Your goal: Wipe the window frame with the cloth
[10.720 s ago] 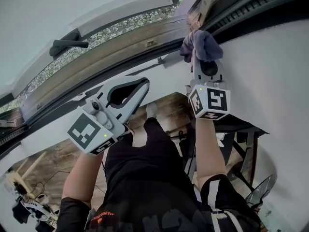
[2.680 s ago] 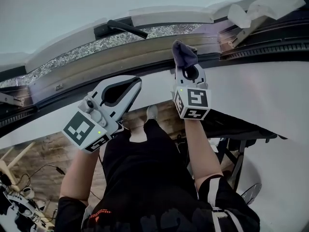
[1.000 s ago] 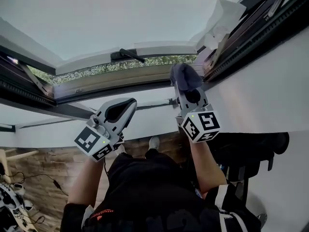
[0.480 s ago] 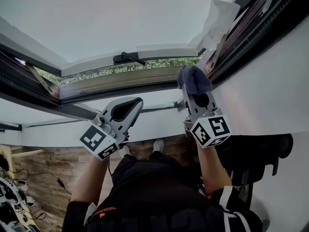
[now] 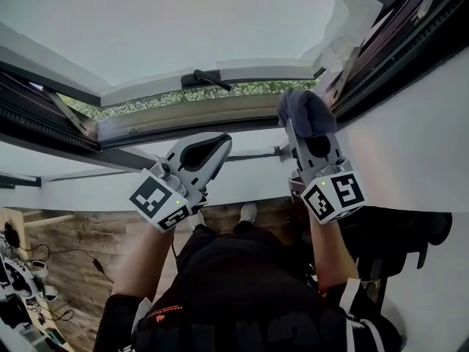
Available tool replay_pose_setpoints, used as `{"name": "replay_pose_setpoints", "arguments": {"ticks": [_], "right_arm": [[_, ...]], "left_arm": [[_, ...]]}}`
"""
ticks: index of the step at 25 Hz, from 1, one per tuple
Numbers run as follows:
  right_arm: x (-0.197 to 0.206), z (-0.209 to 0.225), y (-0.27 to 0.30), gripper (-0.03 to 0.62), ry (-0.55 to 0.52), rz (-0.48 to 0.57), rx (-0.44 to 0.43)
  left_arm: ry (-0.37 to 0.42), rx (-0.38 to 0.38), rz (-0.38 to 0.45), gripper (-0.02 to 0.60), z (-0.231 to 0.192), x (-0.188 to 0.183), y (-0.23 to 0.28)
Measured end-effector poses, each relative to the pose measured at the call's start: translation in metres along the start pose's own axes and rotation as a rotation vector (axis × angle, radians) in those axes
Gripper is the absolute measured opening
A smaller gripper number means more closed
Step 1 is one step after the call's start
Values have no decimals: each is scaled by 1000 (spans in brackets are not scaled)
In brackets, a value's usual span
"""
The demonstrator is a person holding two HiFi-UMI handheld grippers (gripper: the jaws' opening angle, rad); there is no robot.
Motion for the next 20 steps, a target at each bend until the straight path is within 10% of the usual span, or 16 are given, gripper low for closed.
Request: {"name": "replay_pose_setpoints", "arguments": {"ticks": [20], "right_arm": [[9,-15,40,48,-9,-50,-76]], "left_arm": [[-19,-23,11,26,-31,0,4]]}}
Point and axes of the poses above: the fingertips, and each gripper's own axes: y forward along the fingers, z to its right, x out of its underside, the point moved 3 cm from there along -y, backward along the fingers, and after that the axes turned 12 degrees about -x, right-handed, at the moved point
